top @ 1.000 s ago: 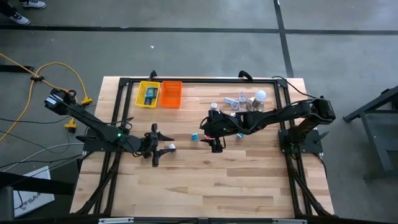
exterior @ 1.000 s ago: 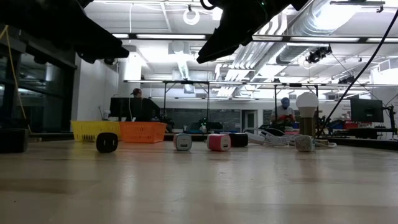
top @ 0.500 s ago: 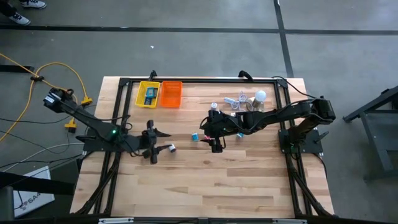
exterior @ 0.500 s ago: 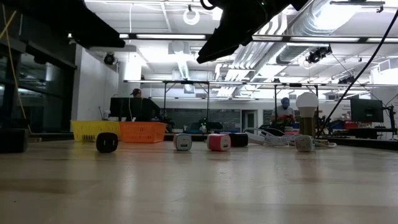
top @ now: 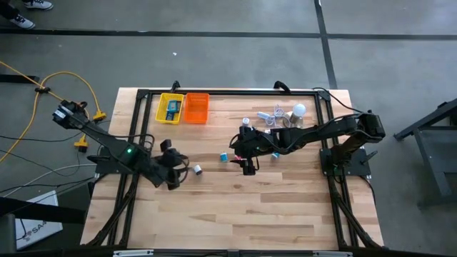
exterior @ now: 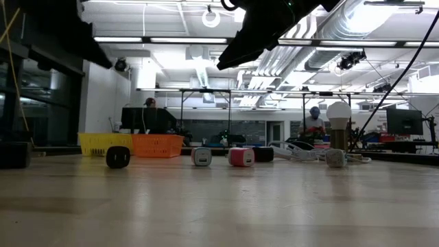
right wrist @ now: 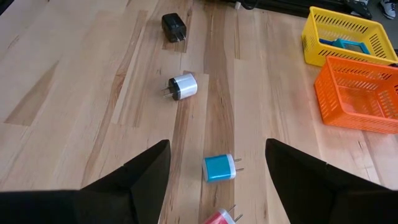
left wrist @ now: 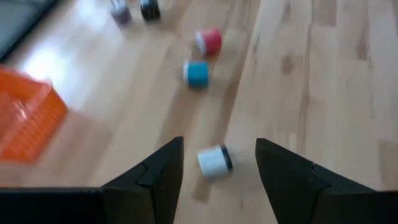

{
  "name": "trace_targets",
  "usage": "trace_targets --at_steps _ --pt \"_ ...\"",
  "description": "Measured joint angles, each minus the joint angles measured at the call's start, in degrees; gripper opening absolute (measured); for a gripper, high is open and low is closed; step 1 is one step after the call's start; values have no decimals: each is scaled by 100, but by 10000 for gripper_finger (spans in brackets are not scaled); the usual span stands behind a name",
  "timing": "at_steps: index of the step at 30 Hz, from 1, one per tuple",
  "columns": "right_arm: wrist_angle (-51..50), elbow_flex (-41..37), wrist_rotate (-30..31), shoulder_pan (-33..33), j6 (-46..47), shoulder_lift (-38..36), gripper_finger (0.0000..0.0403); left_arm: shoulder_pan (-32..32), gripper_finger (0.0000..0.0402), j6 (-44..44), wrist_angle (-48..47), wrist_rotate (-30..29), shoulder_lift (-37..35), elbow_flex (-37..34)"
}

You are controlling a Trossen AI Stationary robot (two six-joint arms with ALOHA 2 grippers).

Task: Pick & Place Office items
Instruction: Put the left black adapter into the orange basket

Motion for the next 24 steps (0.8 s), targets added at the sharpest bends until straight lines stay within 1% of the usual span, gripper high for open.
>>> trace_targets --at_steps 3,11,18,24 --pt "5 0 0 0 0 0 251 0 191 -619 -435 397 23 89" --pt "122 0 0 -1 0 0 251 -4 191 -1959 -1514 997 23 113" --pt "173 0 -2 0 0 0 251 -4 191 -2614 -1963 1743 21 113" --pt "175 0 0 0 0 0 251 -67 190 -3118 -2384 1927 44 113"
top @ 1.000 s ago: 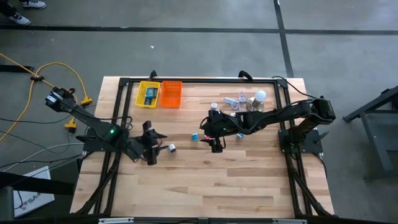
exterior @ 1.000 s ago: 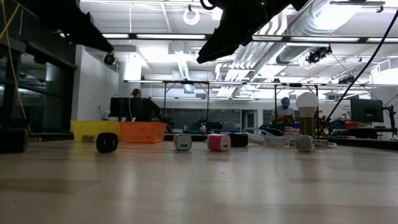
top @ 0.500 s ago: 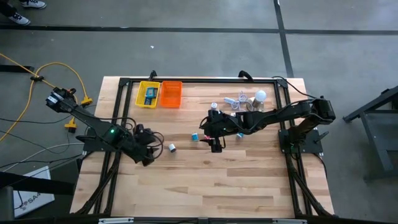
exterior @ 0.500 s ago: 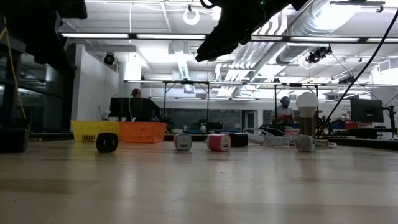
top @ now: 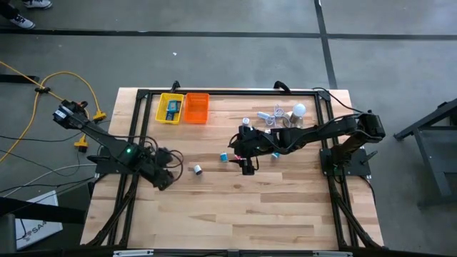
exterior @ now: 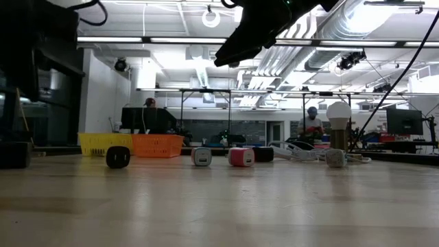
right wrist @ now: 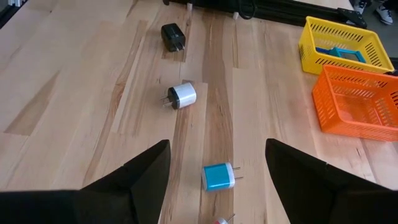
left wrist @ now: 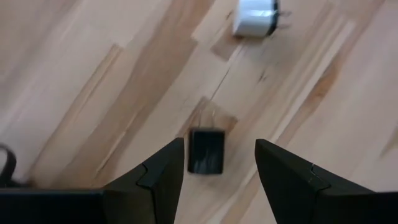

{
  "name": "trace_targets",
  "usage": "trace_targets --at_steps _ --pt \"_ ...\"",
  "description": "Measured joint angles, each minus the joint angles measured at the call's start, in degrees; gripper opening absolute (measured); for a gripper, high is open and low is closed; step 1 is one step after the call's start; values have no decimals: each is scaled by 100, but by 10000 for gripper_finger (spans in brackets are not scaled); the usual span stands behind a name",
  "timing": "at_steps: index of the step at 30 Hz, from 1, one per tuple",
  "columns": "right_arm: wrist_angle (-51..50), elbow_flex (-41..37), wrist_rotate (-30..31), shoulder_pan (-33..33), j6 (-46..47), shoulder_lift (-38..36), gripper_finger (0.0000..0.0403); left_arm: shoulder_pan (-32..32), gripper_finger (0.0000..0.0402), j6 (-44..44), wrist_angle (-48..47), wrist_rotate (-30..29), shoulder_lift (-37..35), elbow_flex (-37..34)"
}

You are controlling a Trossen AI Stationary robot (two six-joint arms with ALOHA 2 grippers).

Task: Pick & Place Office items
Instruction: Put the left black adapter into the orange basket

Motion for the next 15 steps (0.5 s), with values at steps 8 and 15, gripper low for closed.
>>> trace_targets --at_steps 8,15 --pt "-2 0 -1 2 0 0 251 -47 190 -351 -128 441 397 0" --pt "-4 0 0 0 0 0 251 -47 190 -453 68 708 811 0"
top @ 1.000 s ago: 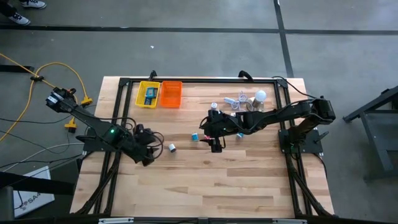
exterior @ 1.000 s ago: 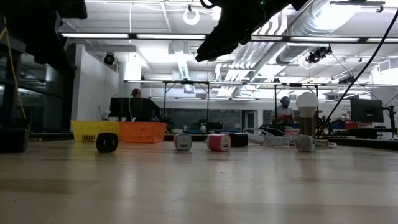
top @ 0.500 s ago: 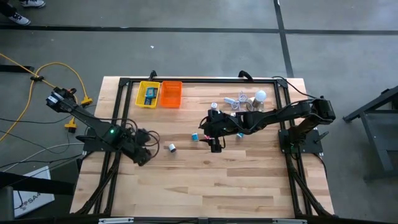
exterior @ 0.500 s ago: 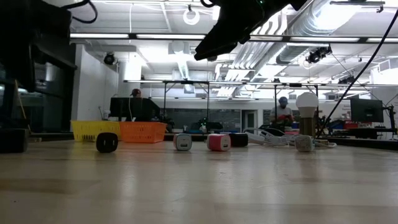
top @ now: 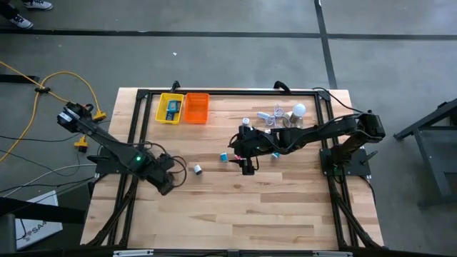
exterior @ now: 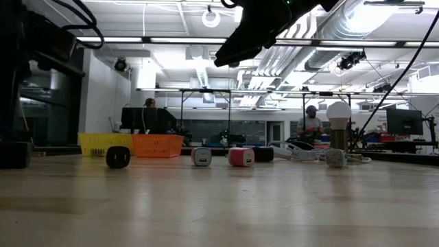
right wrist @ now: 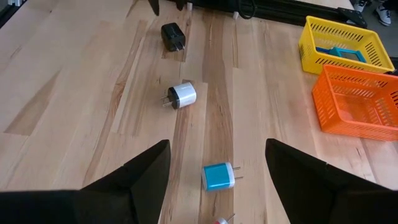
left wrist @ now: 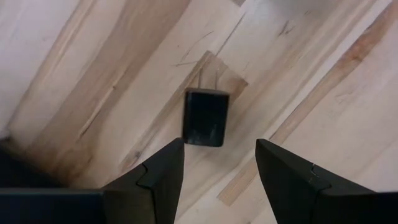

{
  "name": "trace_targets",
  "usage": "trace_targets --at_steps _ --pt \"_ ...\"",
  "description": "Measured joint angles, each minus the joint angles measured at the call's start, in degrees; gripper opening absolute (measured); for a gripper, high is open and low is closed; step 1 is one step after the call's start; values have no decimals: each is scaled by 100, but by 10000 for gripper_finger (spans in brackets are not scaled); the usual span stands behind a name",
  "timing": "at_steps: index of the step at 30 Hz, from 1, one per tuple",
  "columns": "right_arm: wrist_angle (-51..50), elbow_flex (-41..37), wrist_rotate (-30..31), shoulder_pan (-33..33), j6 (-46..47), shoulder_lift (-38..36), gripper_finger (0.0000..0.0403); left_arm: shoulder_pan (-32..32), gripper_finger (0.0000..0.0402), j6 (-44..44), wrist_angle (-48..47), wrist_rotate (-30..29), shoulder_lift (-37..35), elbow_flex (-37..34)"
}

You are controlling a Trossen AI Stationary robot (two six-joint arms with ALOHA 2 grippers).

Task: Pick & Place Office items
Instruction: Put the left black adapter into the orange basket

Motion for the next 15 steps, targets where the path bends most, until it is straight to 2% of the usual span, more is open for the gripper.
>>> trace_targets --at_steps 15 --pt "2 0 -2 2 0 0 251 97 190 622 134 46 484 -2"
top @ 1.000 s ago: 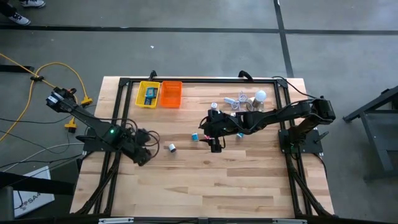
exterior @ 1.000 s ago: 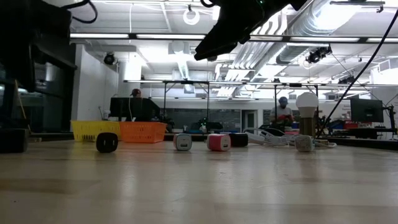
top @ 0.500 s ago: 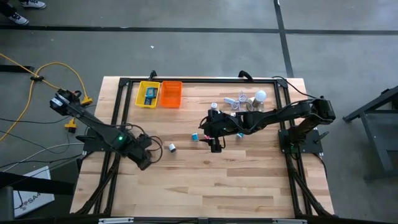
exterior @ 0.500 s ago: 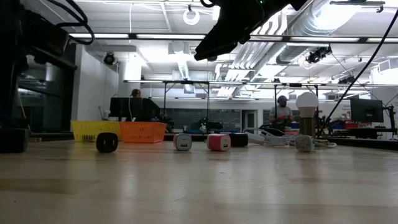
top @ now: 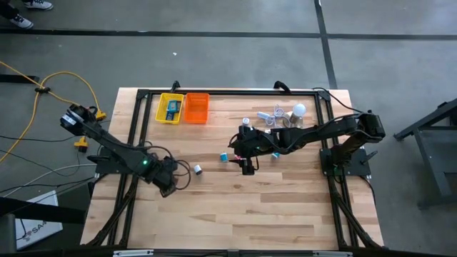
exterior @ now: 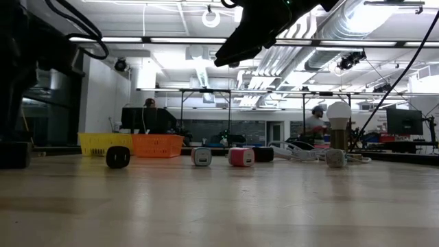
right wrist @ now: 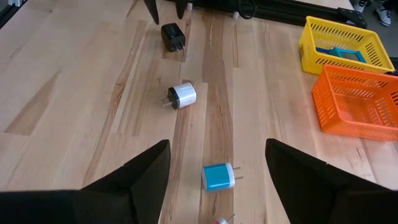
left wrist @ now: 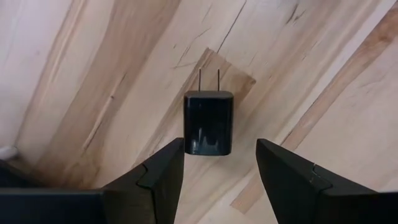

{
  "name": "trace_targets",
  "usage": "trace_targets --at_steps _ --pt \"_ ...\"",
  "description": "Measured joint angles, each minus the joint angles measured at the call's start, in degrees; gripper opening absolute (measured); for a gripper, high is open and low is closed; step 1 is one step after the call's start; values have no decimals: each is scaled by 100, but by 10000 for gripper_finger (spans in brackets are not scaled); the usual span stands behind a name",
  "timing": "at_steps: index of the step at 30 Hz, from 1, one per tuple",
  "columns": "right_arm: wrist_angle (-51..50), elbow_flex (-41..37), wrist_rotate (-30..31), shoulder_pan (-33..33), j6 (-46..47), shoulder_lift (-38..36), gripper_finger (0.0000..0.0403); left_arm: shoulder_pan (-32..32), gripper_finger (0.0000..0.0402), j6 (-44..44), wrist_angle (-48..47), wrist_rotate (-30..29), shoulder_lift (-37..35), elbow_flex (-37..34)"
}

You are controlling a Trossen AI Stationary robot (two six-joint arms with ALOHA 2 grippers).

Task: Pick & Place Office items
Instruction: Put the left black adapter into the orange basket

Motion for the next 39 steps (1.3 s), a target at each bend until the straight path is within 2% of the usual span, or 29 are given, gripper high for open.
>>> trace_targets --at_steps 8,29,39 --pt "17 0 1 -1 0 0 251 271 191 467 98 2 0 -15" --pt "35 0 2 0 0 0 251 301 191 273 1199 269 -2 -880" --pt "34 0 2 0 0 0 251 301 191 197 1239 269 -2 -907"
